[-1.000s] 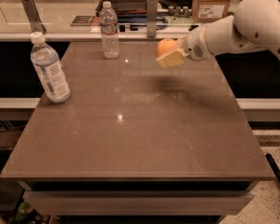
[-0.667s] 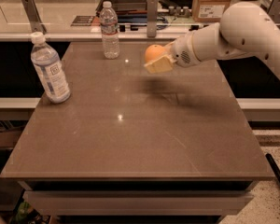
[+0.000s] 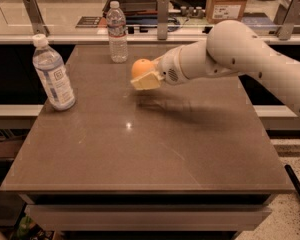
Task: Move orange near blue plastic bottle
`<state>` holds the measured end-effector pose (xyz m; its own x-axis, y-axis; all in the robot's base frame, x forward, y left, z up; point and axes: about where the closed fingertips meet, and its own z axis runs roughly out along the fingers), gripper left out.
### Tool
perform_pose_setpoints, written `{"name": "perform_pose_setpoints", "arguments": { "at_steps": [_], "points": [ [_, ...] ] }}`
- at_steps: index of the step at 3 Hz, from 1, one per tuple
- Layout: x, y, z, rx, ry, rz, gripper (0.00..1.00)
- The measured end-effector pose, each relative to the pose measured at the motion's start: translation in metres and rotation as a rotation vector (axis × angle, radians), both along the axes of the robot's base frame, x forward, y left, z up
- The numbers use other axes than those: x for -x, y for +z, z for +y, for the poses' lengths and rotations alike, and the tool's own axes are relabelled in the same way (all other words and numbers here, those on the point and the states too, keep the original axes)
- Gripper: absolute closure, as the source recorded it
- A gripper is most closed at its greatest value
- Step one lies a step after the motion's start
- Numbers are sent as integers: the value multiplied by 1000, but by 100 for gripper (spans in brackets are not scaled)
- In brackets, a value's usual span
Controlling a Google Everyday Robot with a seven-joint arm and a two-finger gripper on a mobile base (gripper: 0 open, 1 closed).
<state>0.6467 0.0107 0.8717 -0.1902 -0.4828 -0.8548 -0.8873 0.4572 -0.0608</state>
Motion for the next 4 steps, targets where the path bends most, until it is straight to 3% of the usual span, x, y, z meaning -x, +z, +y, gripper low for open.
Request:
{"name": "perform_pose_setpoints", "arguments": {
  "at_steps": [2,4],
  "points": [
    [30,1,64,14,126,33,100],
    [53,1,112,16,260,68,100]
  ]
}}
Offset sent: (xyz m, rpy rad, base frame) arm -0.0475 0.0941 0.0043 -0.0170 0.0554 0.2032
